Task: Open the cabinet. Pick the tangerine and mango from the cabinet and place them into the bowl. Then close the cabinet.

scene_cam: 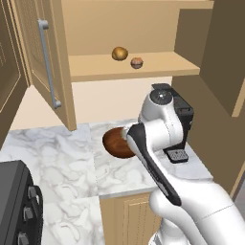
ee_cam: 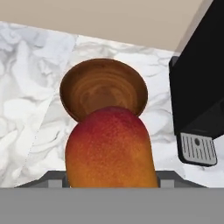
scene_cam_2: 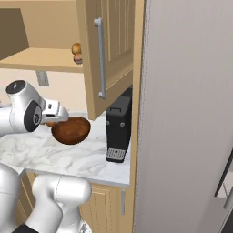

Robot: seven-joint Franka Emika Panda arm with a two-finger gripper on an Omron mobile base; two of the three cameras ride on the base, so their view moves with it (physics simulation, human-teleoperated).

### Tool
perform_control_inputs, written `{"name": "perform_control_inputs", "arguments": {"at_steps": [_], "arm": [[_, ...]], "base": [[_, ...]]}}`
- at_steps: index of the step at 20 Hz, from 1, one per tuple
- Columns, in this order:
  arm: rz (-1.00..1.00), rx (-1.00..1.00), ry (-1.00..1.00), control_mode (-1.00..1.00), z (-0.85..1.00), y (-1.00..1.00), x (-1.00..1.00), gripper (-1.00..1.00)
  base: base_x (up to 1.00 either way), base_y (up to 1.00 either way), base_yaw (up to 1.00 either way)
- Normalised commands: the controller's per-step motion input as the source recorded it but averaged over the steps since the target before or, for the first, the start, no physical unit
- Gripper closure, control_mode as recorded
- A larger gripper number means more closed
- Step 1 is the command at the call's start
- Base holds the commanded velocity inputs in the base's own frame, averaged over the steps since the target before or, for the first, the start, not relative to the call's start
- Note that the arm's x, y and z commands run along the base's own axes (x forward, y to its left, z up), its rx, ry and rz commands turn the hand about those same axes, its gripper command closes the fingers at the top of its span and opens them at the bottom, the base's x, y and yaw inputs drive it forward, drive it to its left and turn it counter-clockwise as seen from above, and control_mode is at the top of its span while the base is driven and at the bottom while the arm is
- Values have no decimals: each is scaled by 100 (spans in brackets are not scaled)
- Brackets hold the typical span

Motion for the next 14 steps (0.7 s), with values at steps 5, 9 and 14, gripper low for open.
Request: {"name": "perform_control_inputs", "arguments": {"at_steps": [5, 9, 14], "arm": [[0, 7, 4, -100, -29, 25, 62, 100], [0, 5, 3, -100, -37, 33, 81, 100], [0, 0, 1, -100, -16, 15, 52, 100]], "base": [[0, 0, 0], [0, 0, 0], [0, 0, 0]]}}
